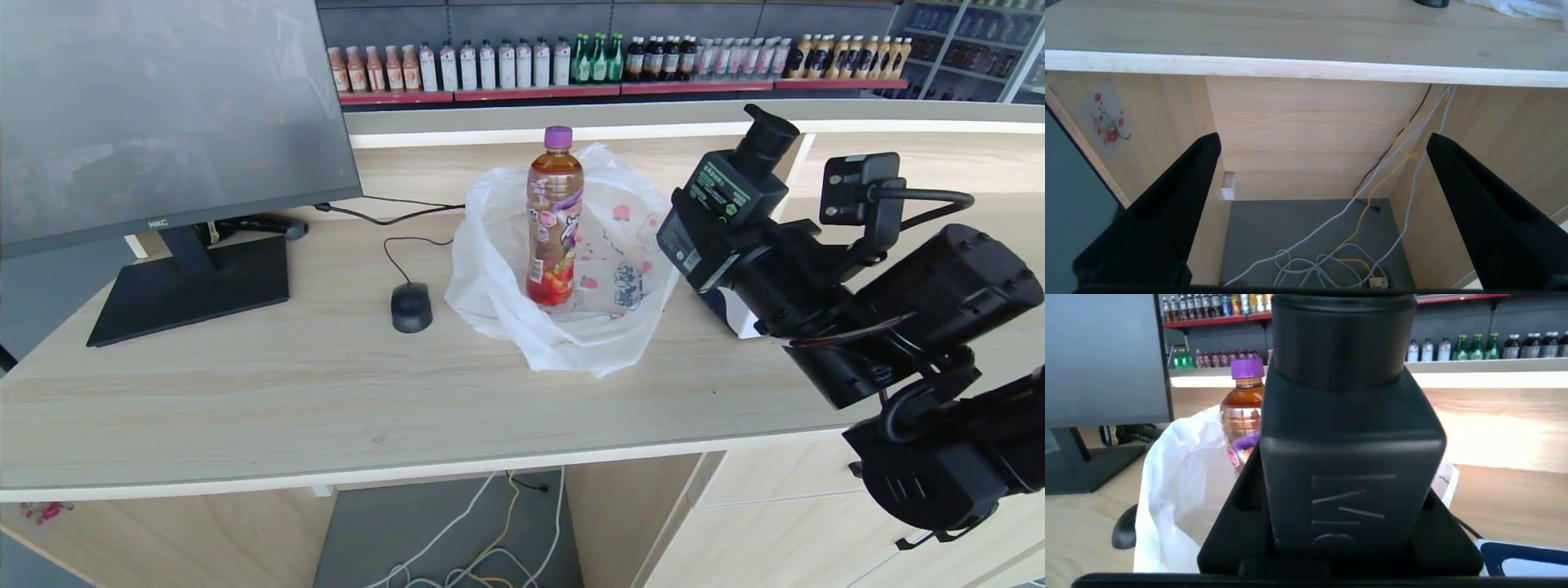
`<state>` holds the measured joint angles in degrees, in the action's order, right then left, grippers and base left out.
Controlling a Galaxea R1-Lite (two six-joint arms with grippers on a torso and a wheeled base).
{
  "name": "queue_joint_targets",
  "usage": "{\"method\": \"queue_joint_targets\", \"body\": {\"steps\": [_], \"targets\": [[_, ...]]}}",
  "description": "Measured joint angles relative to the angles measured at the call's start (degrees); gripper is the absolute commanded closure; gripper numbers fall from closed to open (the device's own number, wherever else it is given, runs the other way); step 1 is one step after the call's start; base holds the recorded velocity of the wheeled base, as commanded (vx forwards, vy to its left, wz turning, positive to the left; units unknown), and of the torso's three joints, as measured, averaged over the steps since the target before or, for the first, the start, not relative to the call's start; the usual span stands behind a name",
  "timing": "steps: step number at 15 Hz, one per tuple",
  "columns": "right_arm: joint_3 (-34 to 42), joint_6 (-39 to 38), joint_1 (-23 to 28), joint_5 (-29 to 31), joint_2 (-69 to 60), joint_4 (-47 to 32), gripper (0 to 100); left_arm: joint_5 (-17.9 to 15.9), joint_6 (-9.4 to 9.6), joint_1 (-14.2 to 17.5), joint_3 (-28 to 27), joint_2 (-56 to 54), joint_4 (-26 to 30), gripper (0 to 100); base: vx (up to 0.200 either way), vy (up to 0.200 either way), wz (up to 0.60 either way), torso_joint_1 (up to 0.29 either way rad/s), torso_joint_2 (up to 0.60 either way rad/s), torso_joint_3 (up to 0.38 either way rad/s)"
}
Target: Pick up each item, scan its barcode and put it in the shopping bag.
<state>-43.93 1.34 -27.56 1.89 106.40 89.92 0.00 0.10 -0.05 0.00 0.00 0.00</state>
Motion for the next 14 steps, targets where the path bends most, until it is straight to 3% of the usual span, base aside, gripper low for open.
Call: {"method": "queue_joint_targets", "body": {"steps": [6, 11, 14], "targets": [[-7.08, -2.73, 0.0, -1.13, 7.27, -0.69, 100, 0.0, 0.0, 0.0, 0.0, 0.0, 0.02, 0, 0.0, 0.0, 0.0, 0.0, 0.0, 0.0], [-16.98, -4.29, 0.98, -1.32, 9.12, -15.99, 100, 0.0, 0.0, 0.0, 0.0, 0.0, 0.0, 0, 0.0, 0.0, 0.0, 0.0, 0.0, 0.0], [-20.75, -4.57, 1.71, -1.45, 10.83, -17.05, 100, 0.0, 0.0, 0.0, 0.0, 0.0, 0.0, 0, 0.0, 0.0, 0.0, 0.0, 0.0, 0.0]]}}
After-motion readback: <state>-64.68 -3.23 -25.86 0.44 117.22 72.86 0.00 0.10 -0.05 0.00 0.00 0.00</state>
